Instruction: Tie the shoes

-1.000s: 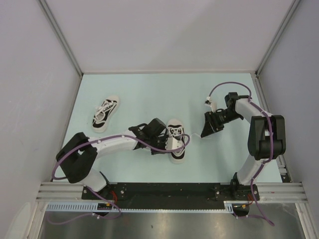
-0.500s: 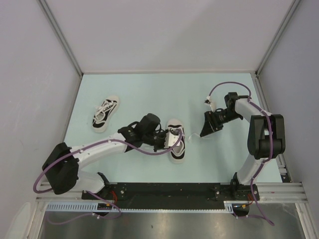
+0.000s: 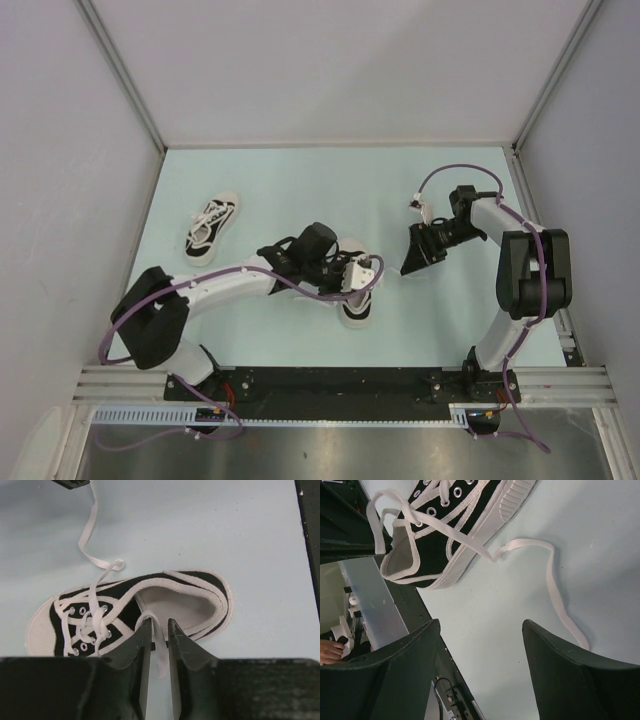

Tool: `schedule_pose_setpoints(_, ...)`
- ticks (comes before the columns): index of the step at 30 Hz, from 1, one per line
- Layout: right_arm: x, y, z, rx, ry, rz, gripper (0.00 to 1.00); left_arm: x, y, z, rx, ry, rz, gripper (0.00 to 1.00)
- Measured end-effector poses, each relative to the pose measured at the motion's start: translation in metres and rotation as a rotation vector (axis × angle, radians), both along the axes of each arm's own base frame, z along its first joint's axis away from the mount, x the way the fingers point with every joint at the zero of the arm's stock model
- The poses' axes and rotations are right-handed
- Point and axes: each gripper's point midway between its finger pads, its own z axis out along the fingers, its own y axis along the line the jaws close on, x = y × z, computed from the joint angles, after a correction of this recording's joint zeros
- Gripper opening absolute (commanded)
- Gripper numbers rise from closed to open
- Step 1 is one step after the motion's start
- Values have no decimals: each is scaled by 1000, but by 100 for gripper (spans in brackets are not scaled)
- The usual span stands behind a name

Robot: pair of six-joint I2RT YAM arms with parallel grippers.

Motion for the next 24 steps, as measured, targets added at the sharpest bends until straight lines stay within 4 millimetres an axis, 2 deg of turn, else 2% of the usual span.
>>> schedule_pose_setpoints(3,-1,0,0,0,-1,5,73,4,4,5,17,-48,-21,34)
schedule_pose_setpoints(7,-2,0,0,0,1,9,73,-4,26,9,82,-102,-72,40)
schedule_pose_setpoints(10,-4,-1,0,0,7,10,73,-8,42,15,123,-145,-99,49)
schedule_pose_setpoints(12,-5,-1,0,0,11,12,73,-7,50,18,142,-159,-97,59)
schedule_pose_setpoints(15,-6,-1,1,0,12,14,73,-4,56,20,151,-162,-79,61)
schedule_pose_setpoints(18,-6,-1,1,0,13,14,73,3,49,32,140,-156,-58,57)
schedule_pose_setpoints(21,-6,-1,1,0,13,14,73,21,27,51,101,-157,-27,55)
schedule_pose_setpoints(24,-6,-1,1,-1,14,15,73,31,10,57,73,-155,-13,53)
